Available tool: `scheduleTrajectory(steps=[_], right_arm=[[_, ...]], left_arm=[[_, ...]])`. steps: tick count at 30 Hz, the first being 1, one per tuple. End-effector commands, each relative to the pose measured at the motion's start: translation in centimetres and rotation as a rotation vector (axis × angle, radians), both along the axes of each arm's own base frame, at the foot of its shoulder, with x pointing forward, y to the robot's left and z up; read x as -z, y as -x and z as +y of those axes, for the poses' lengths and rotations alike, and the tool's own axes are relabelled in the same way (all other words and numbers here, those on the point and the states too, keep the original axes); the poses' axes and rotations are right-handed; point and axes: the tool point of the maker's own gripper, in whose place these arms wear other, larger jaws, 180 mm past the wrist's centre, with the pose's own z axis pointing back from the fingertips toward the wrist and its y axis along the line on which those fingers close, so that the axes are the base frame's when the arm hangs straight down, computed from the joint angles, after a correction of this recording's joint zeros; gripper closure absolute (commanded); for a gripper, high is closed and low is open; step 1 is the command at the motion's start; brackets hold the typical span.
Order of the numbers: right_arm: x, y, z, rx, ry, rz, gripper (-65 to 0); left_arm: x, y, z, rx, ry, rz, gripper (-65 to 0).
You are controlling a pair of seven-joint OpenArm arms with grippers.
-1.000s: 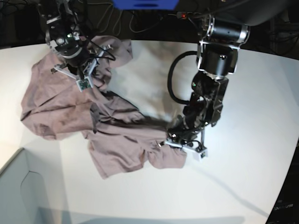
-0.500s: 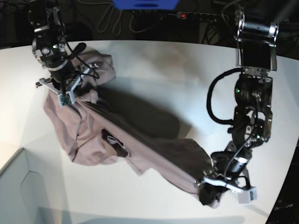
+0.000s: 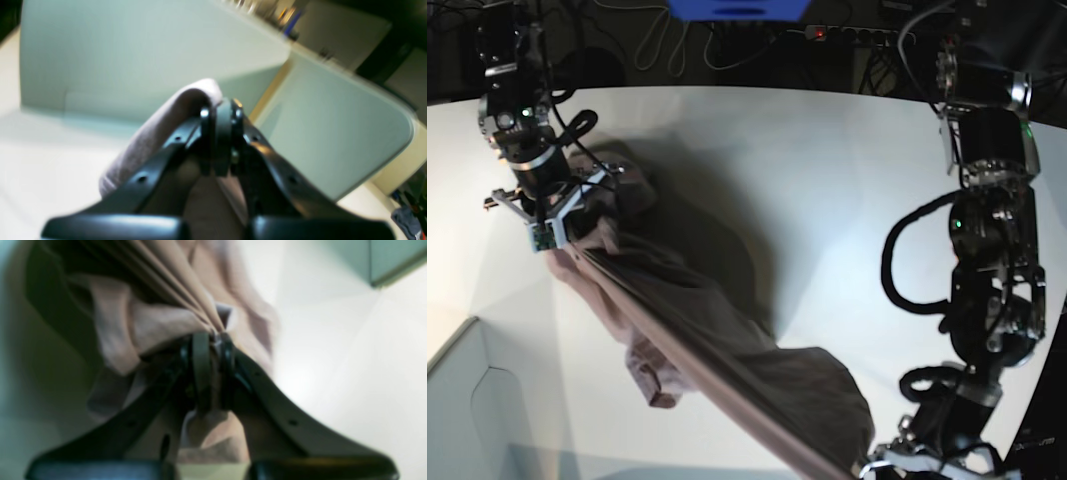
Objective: Layout the t-shirt on the table in an organized manner, then fold the t-shirt properly
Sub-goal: 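Lower the shirt and regrasp a hem corner with the left gripper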
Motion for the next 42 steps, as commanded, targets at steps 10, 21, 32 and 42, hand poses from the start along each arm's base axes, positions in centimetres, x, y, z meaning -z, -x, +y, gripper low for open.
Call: scheduleTrajectory(steps=[10,21,32,42], right_arm=[[-2.6,-1.9,-0.9,0.036,0.036,-0.060,0.0],[-2.4,-2.7,-1.2,0.045,0.035,-0.058,0.0],[-1.7,-2.5,-1.3,0.048,0.035,-0.039,0.0],[-0.9,-2.3,-0.3,0.056,0.000,-0.023,0.0]], left_arm=[[-4.5,-1.7,1.9,-0.079,0.053,-0.128,-0.1],[12.0,-13.9,2.4,-0.157,0.162,0.434,-3.3],[16.7,-14.1,2.5,-0.199,0.180,0.535,-35.7],[26.1,-2.7,0.0,-0.144,0.133,0.607,-36.1]])
